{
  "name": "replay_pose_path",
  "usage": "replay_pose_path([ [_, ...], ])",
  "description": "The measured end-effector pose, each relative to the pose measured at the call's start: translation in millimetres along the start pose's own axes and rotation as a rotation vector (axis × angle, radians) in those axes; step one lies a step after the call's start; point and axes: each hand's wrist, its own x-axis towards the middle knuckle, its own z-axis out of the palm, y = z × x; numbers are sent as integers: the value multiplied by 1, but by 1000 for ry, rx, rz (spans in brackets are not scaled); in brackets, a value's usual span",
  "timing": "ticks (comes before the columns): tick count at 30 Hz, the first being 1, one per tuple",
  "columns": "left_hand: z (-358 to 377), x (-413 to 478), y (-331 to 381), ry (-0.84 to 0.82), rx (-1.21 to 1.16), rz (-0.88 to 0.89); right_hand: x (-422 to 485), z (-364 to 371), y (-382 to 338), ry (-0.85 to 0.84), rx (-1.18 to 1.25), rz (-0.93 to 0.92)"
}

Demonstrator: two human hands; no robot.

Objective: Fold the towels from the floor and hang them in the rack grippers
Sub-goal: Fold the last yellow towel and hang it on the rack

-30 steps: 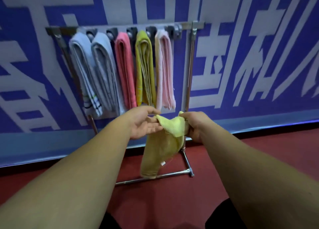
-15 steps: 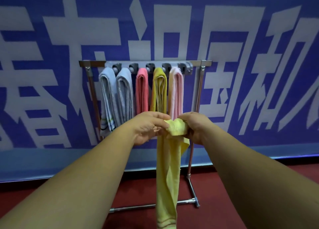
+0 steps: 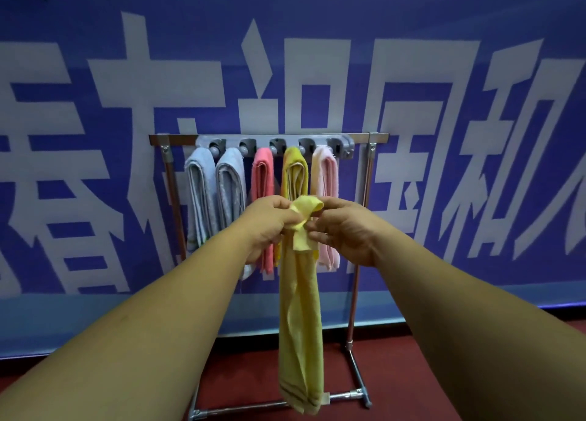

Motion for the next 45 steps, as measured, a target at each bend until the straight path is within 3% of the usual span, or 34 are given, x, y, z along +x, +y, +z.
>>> replay_pose_path([
  [6, -8, -5, 18, -35, 69, -1, -2, 3, -11, 130, -294, -153],
  [10, -11, -12, 30, -97, 107, -26, -3, 6, -22, 193, -301, -173],
  [17, -11, -17, 49, 6, 215, -24, -5, 12, -35, 210, -276, -119],
  [25, 6, -19, 60, -176, -12, -37, -18, 16, -50, 238, -344, -144],
  [29, 11, -23, 67, -332, 109, -45, -20, 12, -56, 237, -460, -169],
  [36, 12, -28, 76, -191, 239, 4, -34, 2, -65, 285, -590, -174],
  [45, 12, -37, 73, -22, 399, 115, -48, -4, -61, 275, -462, -185],
])
